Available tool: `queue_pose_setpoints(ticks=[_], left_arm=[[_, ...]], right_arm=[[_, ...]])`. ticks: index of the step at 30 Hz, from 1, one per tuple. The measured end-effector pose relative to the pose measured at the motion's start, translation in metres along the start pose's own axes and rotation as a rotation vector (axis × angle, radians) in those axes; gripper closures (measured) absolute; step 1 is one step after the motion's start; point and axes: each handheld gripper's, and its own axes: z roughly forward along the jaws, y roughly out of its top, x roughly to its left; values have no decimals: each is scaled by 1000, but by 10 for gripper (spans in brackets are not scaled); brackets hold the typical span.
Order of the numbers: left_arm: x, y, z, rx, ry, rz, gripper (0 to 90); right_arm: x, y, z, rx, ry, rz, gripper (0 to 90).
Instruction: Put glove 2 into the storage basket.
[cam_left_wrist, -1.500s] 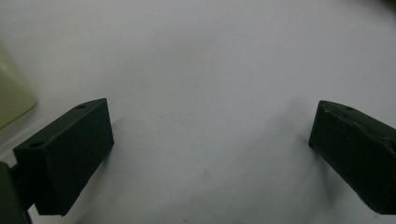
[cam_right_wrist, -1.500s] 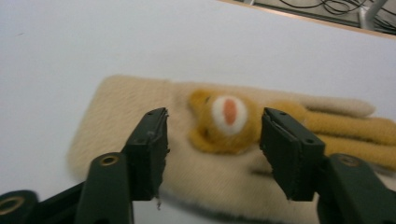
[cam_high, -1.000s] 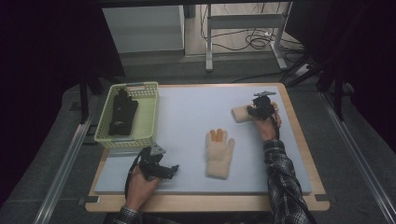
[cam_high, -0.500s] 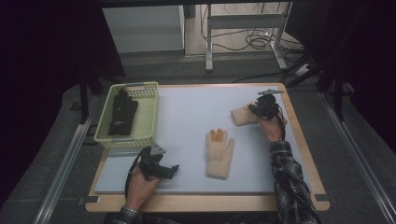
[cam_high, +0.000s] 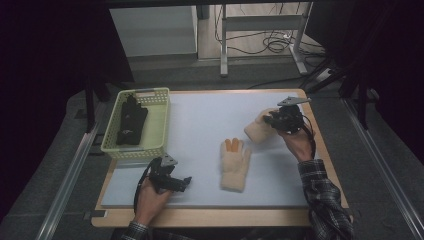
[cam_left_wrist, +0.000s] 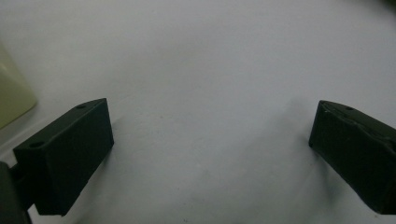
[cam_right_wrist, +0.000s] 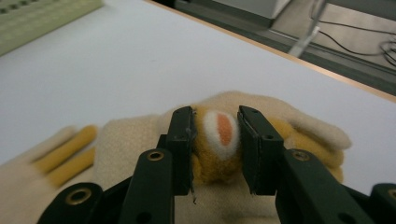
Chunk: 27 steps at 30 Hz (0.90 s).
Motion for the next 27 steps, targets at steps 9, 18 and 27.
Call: queue_pose_setpoints(ticks=[9,18,27], left_arm=[[0,0,0,0,1,3,0],[0,0,0,-1,1,0,0],[0,0,0,1,1,3,0]], right_arm=[[47,-1,-29,-25,209,-127,658],[87,-6,-33,-25,376,-234,657],[117,-25,7,54,475,-359,646]])
